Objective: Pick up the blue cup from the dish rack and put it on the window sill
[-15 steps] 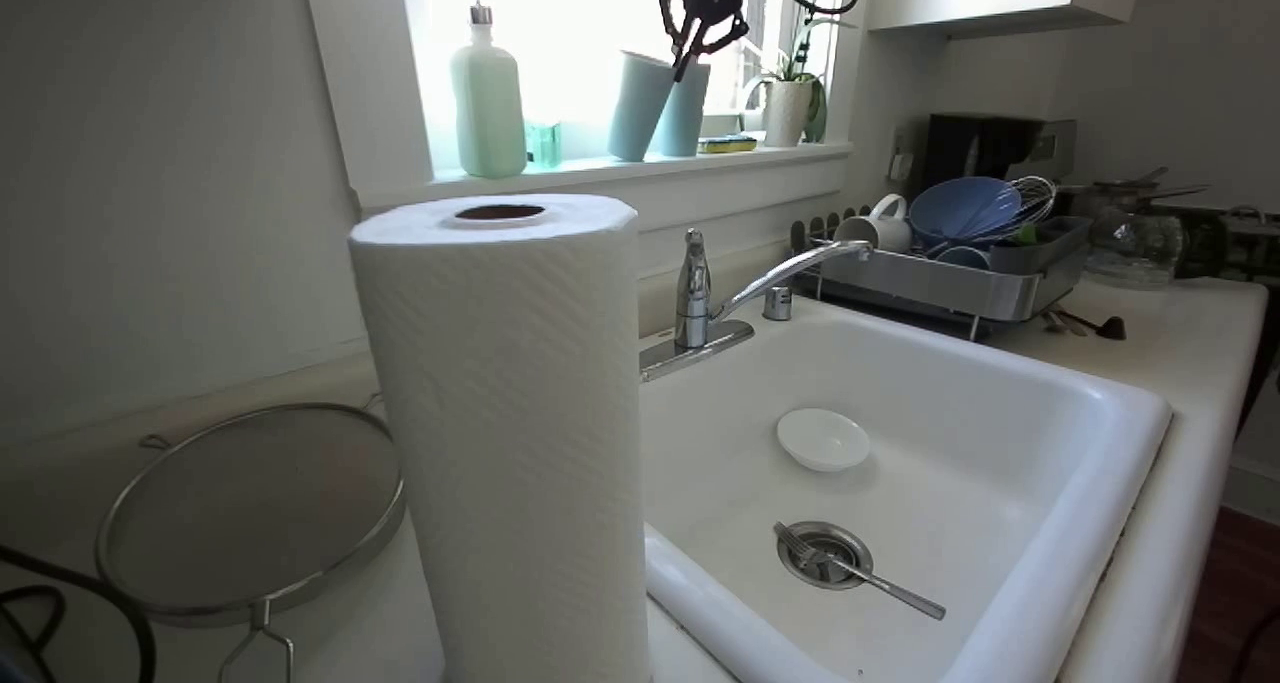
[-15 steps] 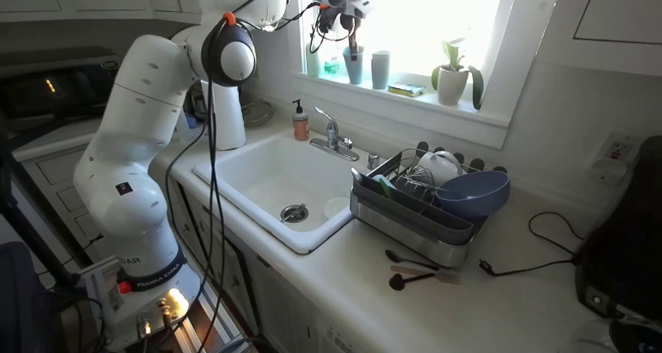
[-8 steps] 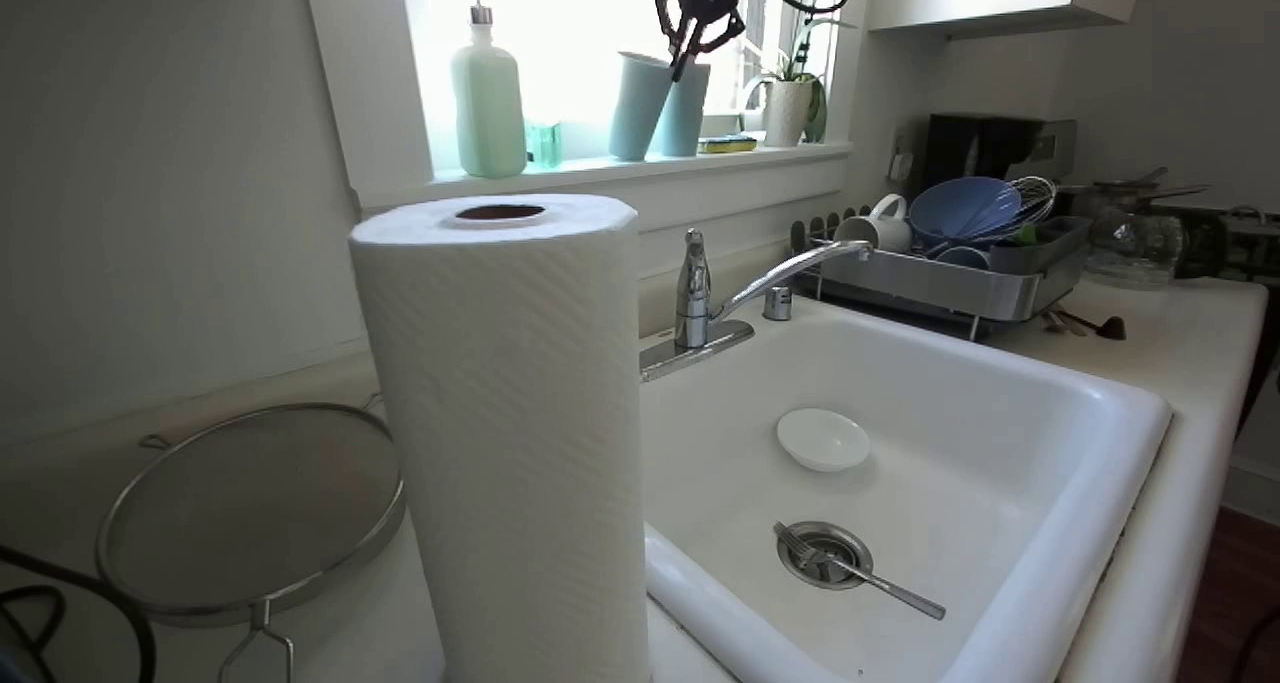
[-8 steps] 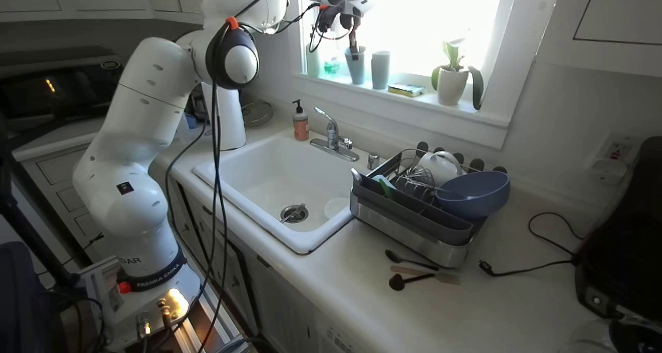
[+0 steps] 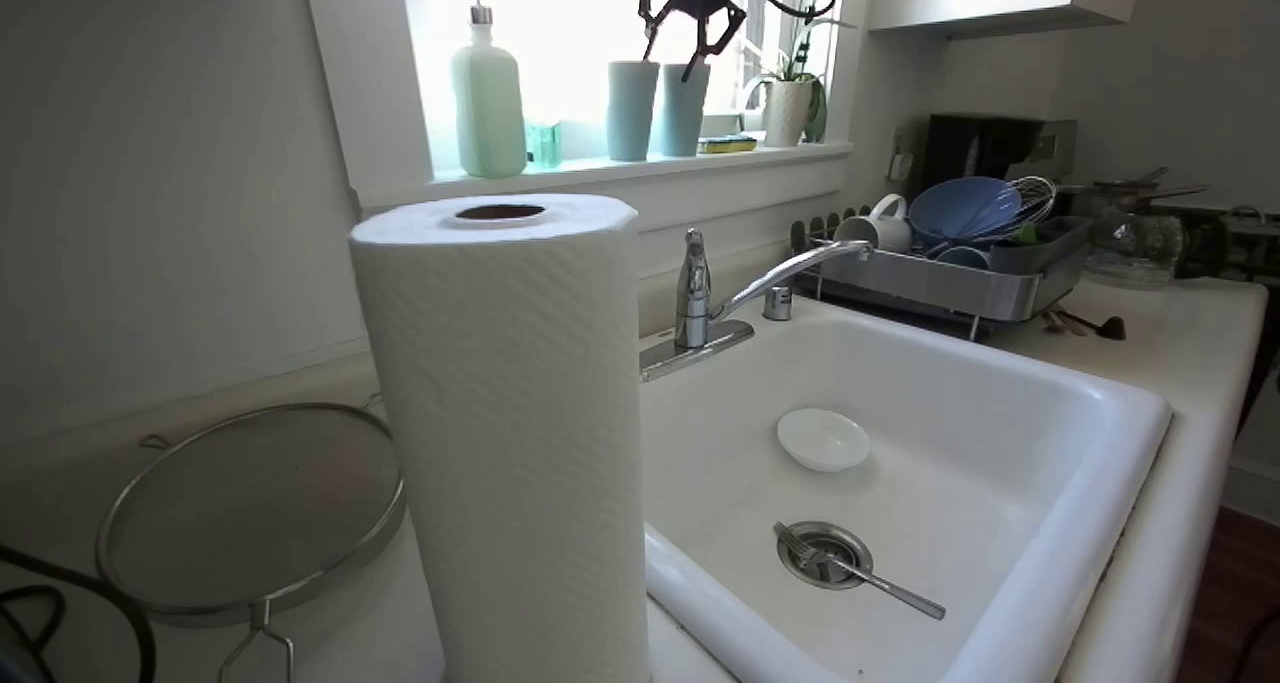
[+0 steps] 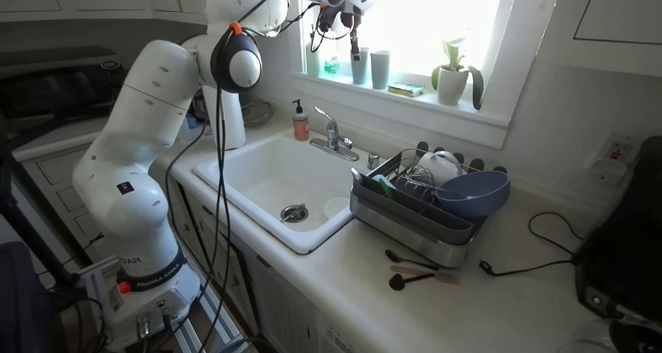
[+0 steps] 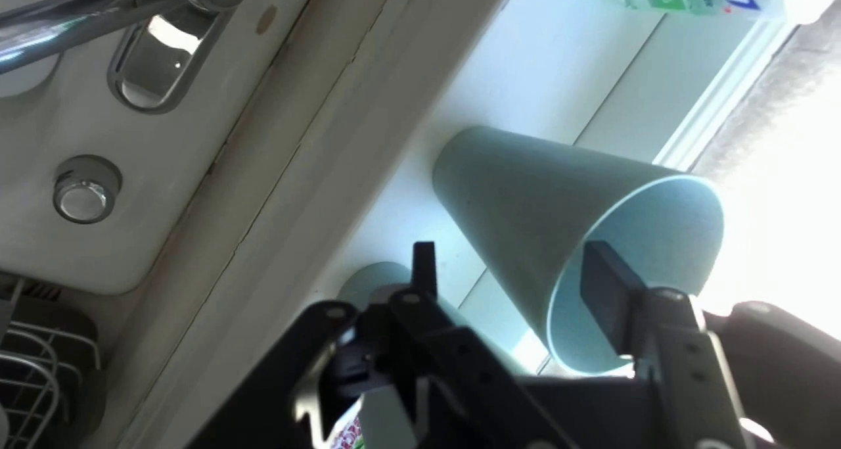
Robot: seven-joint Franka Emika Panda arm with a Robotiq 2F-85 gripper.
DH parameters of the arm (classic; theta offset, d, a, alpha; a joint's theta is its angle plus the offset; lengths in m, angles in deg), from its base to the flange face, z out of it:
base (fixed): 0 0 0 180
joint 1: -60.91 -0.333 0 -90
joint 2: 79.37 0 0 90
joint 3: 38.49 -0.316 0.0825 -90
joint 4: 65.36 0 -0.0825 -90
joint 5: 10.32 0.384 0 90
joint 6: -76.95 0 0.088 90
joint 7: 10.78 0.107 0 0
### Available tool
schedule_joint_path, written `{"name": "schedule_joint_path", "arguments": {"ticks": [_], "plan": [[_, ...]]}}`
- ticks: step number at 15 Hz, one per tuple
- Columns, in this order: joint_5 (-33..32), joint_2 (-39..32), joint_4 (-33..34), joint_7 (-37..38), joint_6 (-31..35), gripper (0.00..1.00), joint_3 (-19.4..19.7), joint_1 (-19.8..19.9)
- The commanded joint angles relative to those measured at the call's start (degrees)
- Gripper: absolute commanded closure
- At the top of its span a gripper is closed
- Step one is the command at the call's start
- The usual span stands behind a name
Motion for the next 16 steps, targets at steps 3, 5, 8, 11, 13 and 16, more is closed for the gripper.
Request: {"name": "schedule_joint_path", "arguments": {"ticks": [3,5,8,11,13,16], "plan": [[0.3,-3.0,4.4,0.8,3.0,0.00,-0.2,-0.1],[2.4,-1.7,4.2,-1.3,0.1,0.00,-1.9,0.6],[2.3,1.8,4.2,-4.0,-9.1,0.00,-3.3,0.3],[-0.9,4.6,6.1,-5.5,-23.2,0.00,-3.1,-0.5],[-1.4,7.9,3.9,-9.5,-30.1,0.00,-2.9,-0.7],[-3.3,10.4,3.7,-18.4,-37.4,0.00,-2.8,-0.5]]}}
